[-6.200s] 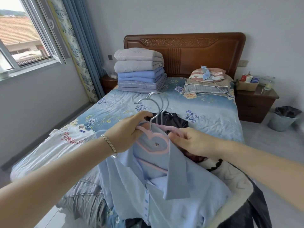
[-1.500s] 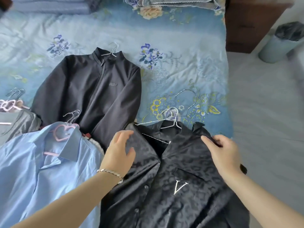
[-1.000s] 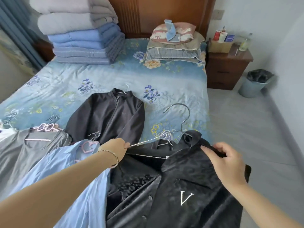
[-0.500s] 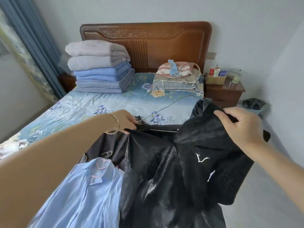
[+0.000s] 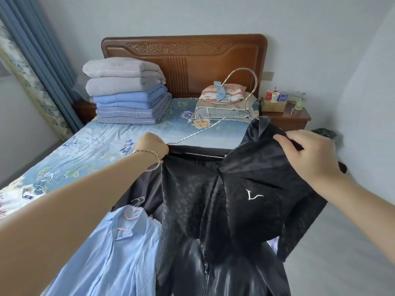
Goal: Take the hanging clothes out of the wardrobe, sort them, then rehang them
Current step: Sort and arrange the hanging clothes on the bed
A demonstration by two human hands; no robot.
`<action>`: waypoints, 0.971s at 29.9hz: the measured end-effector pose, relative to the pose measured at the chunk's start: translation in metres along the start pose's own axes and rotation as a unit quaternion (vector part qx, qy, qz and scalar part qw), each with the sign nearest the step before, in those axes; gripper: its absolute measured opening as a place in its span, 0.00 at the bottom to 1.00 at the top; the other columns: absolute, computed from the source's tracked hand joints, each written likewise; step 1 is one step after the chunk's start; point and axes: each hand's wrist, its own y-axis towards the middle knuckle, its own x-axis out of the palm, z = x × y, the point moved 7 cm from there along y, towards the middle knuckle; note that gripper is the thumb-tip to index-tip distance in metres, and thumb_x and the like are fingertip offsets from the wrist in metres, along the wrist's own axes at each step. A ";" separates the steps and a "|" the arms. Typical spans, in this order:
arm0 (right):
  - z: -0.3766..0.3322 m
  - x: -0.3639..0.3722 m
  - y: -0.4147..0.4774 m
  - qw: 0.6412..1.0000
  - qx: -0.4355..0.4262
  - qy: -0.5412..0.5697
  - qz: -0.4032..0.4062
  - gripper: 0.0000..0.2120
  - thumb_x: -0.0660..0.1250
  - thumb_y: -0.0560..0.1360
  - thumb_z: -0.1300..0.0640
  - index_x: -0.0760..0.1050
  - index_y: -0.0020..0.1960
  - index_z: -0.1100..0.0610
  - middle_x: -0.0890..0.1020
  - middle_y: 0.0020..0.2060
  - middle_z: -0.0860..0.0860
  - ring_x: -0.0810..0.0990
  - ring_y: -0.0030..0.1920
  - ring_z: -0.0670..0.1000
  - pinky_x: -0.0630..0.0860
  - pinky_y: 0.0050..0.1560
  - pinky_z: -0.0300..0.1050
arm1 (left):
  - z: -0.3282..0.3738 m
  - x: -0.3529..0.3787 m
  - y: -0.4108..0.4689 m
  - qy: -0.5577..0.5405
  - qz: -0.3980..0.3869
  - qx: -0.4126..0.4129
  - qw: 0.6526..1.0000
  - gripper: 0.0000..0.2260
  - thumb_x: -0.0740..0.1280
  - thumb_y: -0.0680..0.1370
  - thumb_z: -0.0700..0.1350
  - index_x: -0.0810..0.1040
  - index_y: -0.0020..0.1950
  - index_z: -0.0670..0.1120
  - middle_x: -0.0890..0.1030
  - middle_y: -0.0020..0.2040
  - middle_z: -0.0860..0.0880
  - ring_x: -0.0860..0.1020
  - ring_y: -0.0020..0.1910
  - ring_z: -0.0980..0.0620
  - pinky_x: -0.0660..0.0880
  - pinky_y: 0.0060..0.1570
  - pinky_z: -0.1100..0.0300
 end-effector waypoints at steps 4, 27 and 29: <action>0.000 -0.007 0.007 0.999 -0.030 -0.011 0.025 0.22 0.62 0.78 0.51 0.79 0.33 0.65 0.74 0.22 0.56 0.71 0.23 0.54 0.70 0.24 0.42 | 0.033 -0.005 -0.001 0.151 0.035 0.095 0.983 0.07 0.60 0.68 0.32 0.74 0.32 0.39 0.72 0.30 0.42 0.70 0.34 0.43 0.63 0.28 0.60; 0.007 0.003 -0.044 0.986 0.135 0.101 -0.017 0.21 0.62 0.76 0.49 0.82 0.45 0.68 0.82 0.41 0.60 0.79 0.43 0.54 0.66 0.48 0.25 | 0.080 0.009 -0.060 -0.089 0.022 0.284 0.954 0.10 0.61 0.80 0.40 0.79 0.46 0.36 0.75 0.43 0.47 0.71 0.45 0.51 0.62 0.42 0.65; 0.019 0.005 -0.053 0.982 0.158 0.086 -0.056 0.26 0.59 0.77 0.43 0.82 0.48 0.66 0.83 0.45 0.59 0.80 0.47 0.58 0.71 0.54 0.37 | 0.068 -0.003 -0.056 -0.107 0.070 0.276 0.953 0.10 0.61 0.80 0.39 0.80 0.46 0.37 0.74 0.45 0.48 0.70 0.48 0.52 0.63 0.48 0.65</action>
